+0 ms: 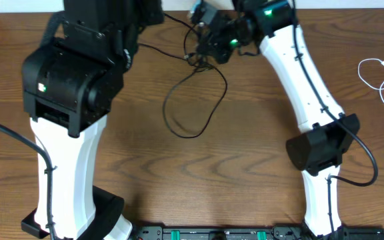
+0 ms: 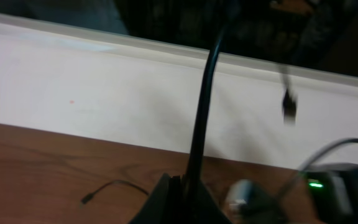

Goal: Untangle cables

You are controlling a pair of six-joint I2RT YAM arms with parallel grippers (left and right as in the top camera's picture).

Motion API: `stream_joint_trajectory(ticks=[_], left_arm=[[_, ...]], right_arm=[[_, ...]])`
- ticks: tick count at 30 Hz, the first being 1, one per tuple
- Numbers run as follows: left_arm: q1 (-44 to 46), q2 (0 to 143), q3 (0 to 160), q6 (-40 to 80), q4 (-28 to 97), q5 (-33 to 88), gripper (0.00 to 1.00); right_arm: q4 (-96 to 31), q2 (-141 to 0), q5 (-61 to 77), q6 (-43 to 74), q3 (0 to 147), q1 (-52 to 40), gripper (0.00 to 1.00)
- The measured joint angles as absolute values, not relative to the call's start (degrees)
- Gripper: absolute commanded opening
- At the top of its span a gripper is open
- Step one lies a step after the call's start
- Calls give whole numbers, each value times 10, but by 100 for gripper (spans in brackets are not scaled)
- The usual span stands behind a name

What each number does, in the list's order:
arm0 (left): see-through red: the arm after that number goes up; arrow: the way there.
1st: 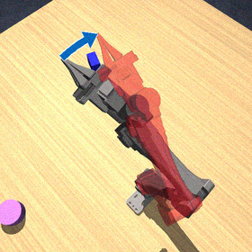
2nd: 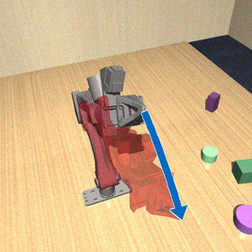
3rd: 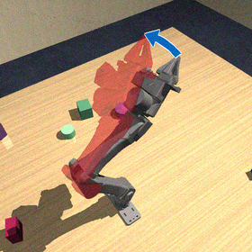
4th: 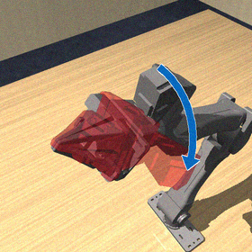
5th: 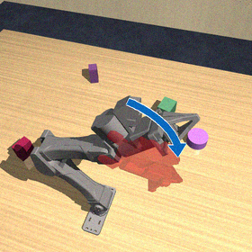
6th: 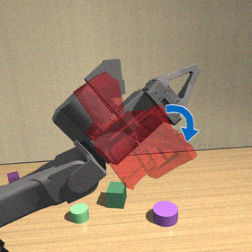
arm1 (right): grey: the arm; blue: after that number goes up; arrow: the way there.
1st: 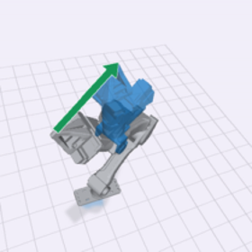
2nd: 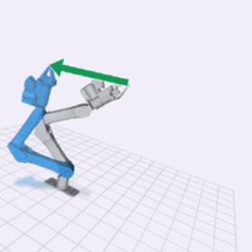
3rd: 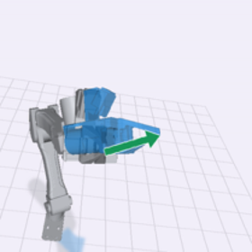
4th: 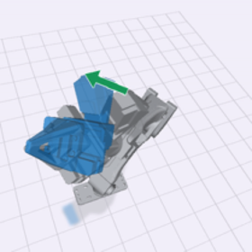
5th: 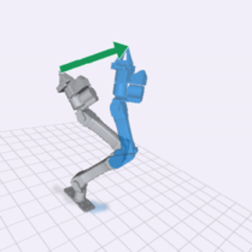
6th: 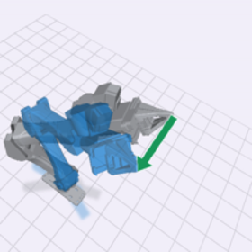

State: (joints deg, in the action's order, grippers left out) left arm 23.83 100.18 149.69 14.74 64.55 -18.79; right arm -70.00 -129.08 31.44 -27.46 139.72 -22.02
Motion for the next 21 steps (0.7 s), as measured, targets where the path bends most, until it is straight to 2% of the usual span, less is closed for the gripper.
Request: stream_joint_trajectory(ticks=[12, 21], left_arm=[[195, 1002, 1497, 147, 645, -195, 7], [92, 1002, 1497, 147, 658, -199, 7]], right_arm=[[-752, -1289, 280, -275, 1397, -96, 3], [-755, -1275, 277, -274, 1397, -35, 1]])
